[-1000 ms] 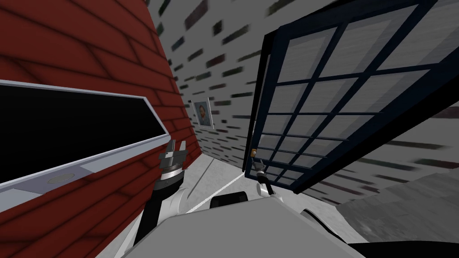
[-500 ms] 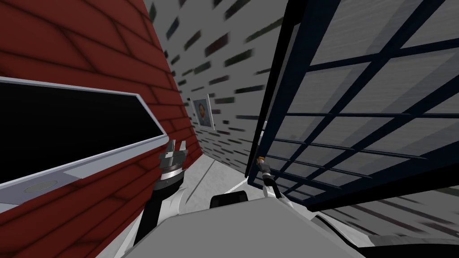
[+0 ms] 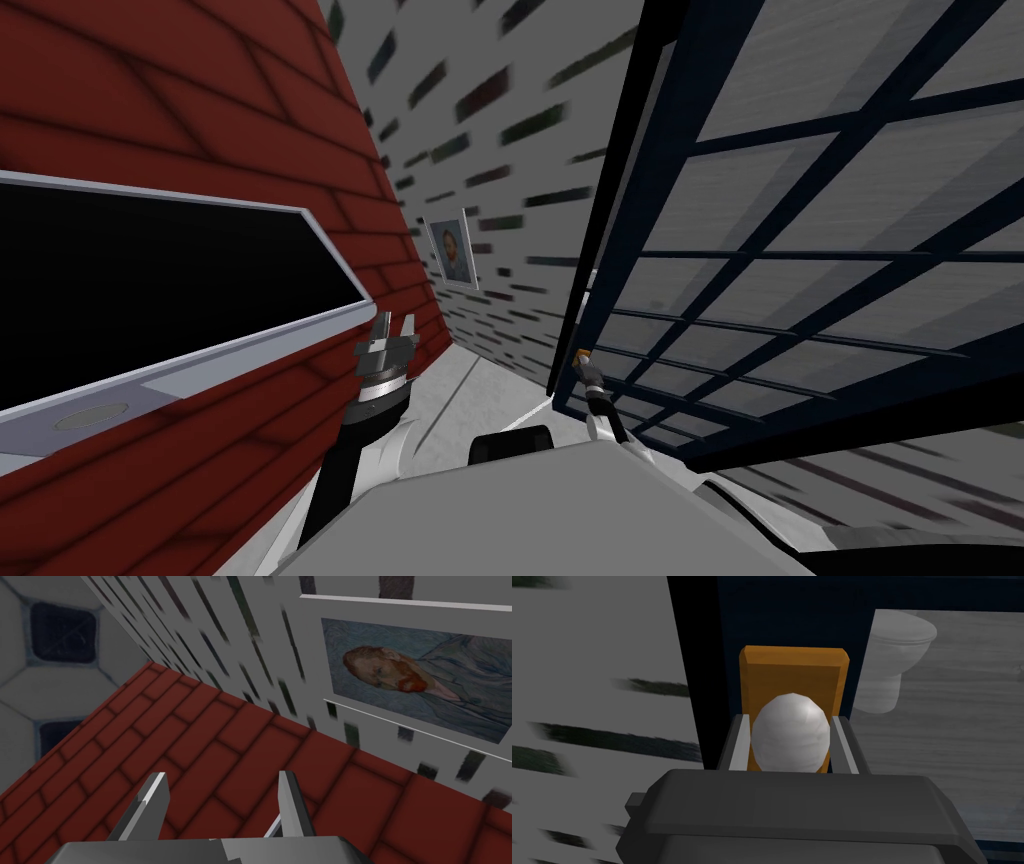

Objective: Pull the door open

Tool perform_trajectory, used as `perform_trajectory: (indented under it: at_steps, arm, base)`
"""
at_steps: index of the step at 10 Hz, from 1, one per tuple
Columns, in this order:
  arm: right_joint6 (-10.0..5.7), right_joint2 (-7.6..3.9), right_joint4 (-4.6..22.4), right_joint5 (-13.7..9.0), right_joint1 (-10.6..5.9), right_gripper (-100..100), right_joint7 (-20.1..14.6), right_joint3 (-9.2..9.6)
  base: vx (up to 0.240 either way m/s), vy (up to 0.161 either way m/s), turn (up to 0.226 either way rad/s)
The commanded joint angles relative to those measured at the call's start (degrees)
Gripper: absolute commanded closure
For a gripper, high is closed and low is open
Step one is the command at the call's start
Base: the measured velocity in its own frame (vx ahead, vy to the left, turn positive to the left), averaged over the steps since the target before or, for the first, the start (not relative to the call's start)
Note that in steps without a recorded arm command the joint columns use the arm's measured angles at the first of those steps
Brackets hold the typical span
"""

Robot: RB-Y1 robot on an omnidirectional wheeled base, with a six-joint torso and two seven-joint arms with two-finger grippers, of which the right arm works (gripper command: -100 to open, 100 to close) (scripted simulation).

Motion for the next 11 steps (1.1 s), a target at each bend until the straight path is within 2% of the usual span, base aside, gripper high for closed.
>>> perform_trajectory:
  at_steps: [1, 2, 3, 10, 11]
  arm:
    - [-0.12, -0.01, -0.05, -0.03, -0.01, 100, -0.04, -0.04]
    - [-0.12, -0.01, -0.05, -0.03, -0.01, 100, -0.04, -0.04]
    - [-0.17, -0.47, -0.4, 0.36, 0.46, 100, -0.85, 0.95]
    - [-1.38, -3.43, -2.8, 2.42, 2.9, 100, -5.66, 6.23]
    - [-1.14, -3.06, -2.57, 2.27, 2.71, 100, -5.09, 5.81]
  base:
    - [-0.006, 0.002, -0.001]
    - [0.0, 0.0, 0.0]
    - [-0.112, 0.017, 0.069]
    - [-0.227, -0.023, 0.093]
    - [-0.096, -0.008, 0.032]
